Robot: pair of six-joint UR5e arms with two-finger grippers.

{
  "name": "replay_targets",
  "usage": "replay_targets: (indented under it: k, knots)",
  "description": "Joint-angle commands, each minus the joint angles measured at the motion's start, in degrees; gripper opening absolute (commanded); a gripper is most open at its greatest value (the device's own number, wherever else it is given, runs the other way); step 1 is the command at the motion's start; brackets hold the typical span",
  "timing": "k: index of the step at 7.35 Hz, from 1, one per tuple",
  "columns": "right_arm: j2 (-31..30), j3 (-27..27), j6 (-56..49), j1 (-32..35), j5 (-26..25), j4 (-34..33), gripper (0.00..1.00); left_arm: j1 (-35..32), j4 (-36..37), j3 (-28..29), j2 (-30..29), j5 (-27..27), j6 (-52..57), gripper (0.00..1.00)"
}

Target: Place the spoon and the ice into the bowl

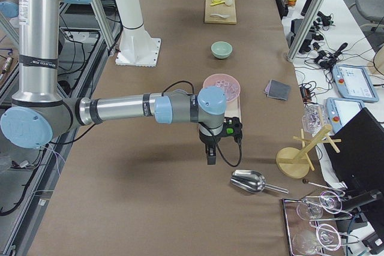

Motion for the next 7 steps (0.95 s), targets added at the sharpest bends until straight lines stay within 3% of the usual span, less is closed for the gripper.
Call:
replay_targets:
  k: [1, 2, 4, 7]
  knots:
    - [-0.06, 2.27, 0.2, -0.25, 3.49, 0.1, 1.0, 5.11, -1.58, 0.04, -5.34, 0.04, -6.34, 0.98]
    - [0.02, 2.44, 0.2, -0.25, 4.47, 0.28, 1.0, 10.44, -1.41, 0.39, -6.76, 1.35, -7.48, 0.98]
    - [0.81, 2.45, 6.73, -0.42, 6.67, 0.72, 1.0, 19.15, -4.02, -0.22, -8.44, 11.77, -21.74, 0.98]
    - [2.38, 2.19, 16.0, -4.45, 6.33, 4.05, 1.0, 27.7, -7.82, 0.57, -8.09, 15.49, -27.69, 0.98]
